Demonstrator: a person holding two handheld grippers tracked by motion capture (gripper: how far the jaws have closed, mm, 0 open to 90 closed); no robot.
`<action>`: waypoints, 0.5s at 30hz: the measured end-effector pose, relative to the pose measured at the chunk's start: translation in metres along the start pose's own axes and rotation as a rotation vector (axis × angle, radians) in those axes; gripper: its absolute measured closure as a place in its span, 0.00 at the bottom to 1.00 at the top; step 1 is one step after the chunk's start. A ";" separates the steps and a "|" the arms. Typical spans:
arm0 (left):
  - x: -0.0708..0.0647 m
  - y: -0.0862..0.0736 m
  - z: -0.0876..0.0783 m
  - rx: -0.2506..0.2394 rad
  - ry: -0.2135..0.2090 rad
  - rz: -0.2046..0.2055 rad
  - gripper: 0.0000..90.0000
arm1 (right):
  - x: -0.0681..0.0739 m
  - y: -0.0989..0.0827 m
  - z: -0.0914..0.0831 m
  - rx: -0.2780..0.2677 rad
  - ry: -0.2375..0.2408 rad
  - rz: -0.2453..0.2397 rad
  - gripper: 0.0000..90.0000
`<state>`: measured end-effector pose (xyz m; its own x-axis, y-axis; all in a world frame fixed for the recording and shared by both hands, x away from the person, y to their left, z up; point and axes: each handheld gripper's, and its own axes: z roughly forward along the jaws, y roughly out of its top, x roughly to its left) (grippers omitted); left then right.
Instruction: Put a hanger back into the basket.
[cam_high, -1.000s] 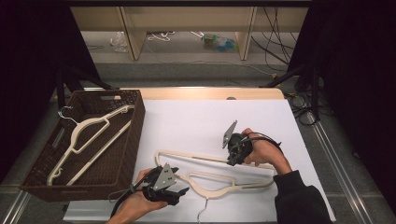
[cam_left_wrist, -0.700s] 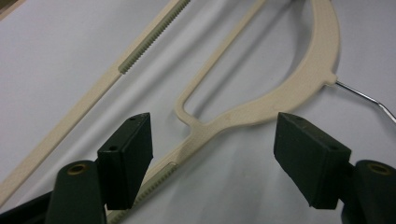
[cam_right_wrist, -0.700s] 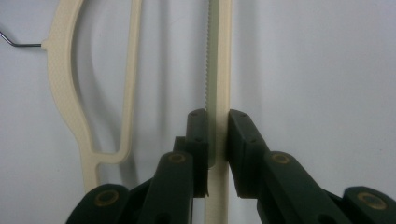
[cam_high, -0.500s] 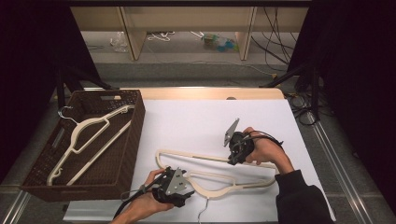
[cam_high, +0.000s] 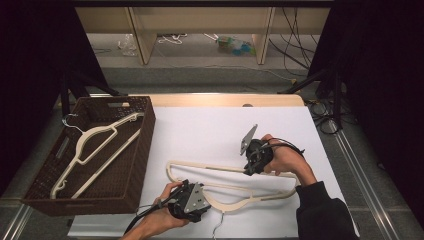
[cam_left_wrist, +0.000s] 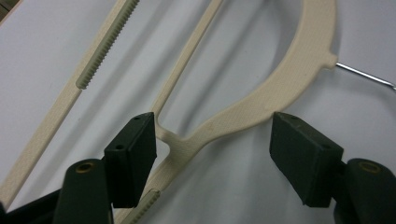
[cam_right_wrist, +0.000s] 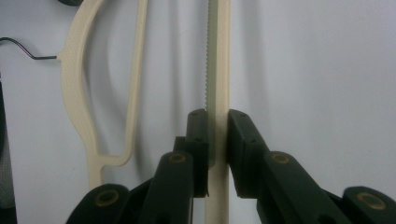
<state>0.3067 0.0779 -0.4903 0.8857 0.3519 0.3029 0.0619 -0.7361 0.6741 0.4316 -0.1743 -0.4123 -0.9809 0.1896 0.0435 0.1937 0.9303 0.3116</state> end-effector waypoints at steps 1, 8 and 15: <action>0.000 0.000 0.000 -0.005 0.002 0.001 0.36 | 0.000 0.000 0.000 0.001 0.000 0.006 0.88; 0.002 0.003 -0.001 0.035 0.027 0.070 0.38 | -0.001 -0.001 -0.004 -0.006 0.013 0.007 0.88; -0.002 0.010 0.000 0.074 0.038 0.147 0.40 | -0.002 -0.001 -0.005 -0.013 0.016 0.004 0.88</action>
<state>0.3060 0.0696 -0.4844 0.8695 0.2582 0.4212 -0.0322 -0.8212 0.5698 0.4330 -0.1768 -0.4078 -0.9803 0.1882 0.0595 0.1973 0.9253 0.3240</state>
